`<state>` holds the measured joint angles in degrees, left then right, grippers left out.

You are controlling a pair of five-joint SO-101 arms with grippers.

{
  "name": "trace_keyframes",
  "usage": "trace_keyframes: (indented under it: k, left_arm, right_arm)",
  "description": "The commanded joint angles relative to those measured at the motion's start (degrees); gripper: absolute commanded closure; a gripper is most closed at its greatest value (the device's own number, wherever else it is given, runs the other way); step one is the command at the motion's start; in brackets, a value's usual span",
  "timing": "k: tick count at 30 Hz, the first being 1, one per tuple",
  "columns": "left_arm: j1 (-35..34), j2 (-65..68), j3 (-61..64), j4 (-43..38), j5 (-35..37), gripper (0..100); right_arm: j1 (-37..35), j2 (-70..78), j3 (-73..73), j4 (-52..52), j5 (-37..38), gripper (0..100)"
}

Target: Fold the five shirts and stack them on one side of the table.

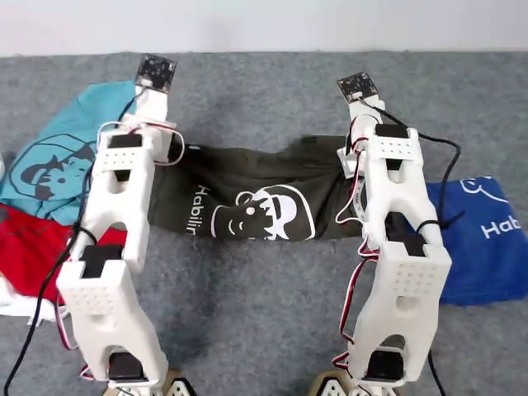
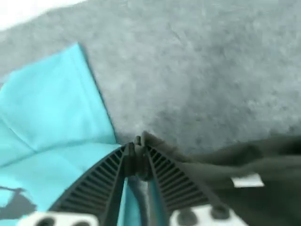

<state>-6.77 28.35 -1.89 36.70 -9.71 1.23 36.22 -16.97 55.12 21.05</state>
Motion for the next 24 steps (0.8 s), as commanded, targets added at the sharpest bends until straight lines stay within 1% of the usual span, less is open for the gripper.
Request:
trace_keyframes:
  k: [1, 3, 6, 9, 11, 14, 17, 20, 24]
  left_arm:
    - [-0.4, 0.6, -2.3, -1.3, 0.6, 94]
    - [-0.5, 0.6, -2.3, -1.3, 0.7, 91]
    - [-0.3, 0.5, -2.4, -1.2, 0.7, 91]
    - [-0.1, 0.5, -2.9, -1.1, 0.7, 91]
    - [-0.4, 0.5, -4.5, -0.9, 1.0, 91]
    - [-1.2, 0.4, -9.2, 1.4, 4.7, 91]
    - [-1.8, -0.8, -14.8, 8.5, 8.2, 91]
    - [-1.7, -3.3, -20.2, 18.1, 8.6, 91]
    - [-1.8, -7.1, -27.5, 30.0, 8.6, 91]
  right_arm:
    - [0.6, -1.3, -3.1, 2.0, -0.6, 82.3]
    - [1.3, -1.2, -6.1, 5.3, -2.5, 80.9]
    - [3.6, -1.2, -12.1, 10.0, -5.2, 80.9]
    - [4.6, -1.2, -18.7, 16.9, -5.1, 80.9]
    - [4.6, -1.2, -22.3, 22.0, -3.7, 81.0]
    - [4.6, -1.2, -27.8, 30.4, -2.7, 81.0]
    - [4.7, -1.2, -31.6, 39.5, -2.6, 81.1]
    - [4.6, -1.2, -33.5, 47.7, 0.7, 81.1]
    - [6.5, -3.4, -32.4, 47.8, 1.5, 81.2]
